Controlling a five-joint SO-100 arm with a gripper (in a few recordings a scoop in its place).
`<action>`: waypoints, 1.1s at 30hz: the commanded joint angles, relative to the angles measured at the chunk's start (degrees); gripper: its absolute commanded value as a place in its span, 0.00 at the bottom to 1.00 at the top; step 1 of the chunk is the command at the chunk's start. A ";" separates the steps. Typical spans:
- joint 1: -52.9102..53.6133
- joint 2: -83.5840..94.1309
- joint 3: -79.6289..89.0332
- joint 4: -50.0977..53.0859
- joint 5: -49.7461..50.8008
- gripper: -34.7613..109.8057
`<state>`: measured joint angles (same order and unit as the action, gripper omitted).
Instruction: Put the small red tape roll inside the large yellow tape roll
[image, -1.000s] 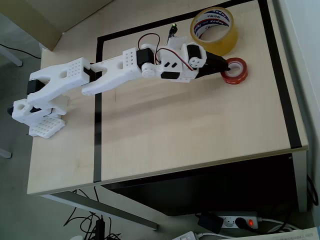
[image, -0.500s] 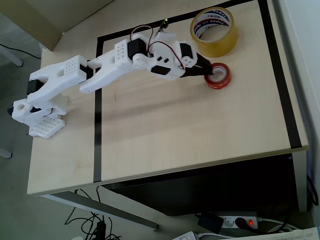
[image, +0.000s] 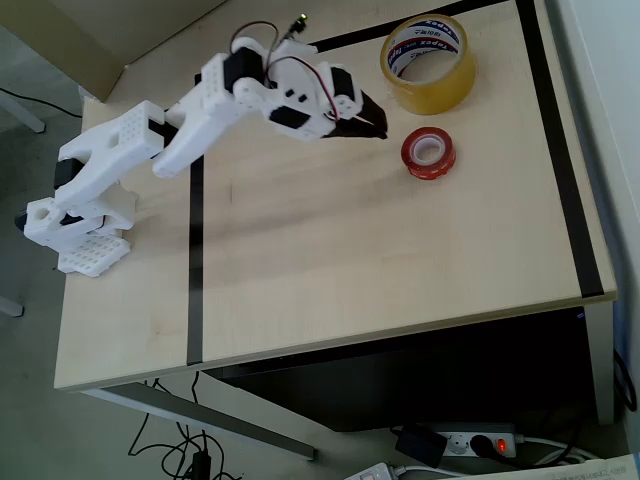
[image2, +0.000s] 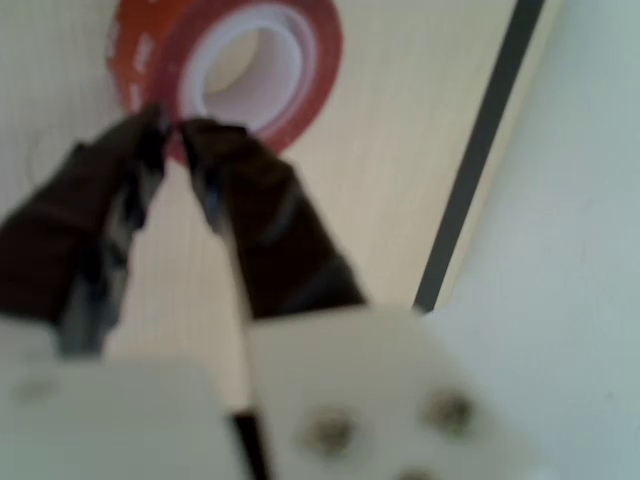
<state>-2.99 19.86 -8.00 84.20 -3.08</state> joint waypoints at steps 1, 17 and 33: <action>-0.35 11.16 -5.80 -0.18 0.44 0.24; 5.19 3.87 -5.27 -13.62 0.00 0.24; 4.22 -6.68 -0.53 -23.99 0.00 0.24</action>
<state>1.05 10.37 -6.94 62.31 -3.25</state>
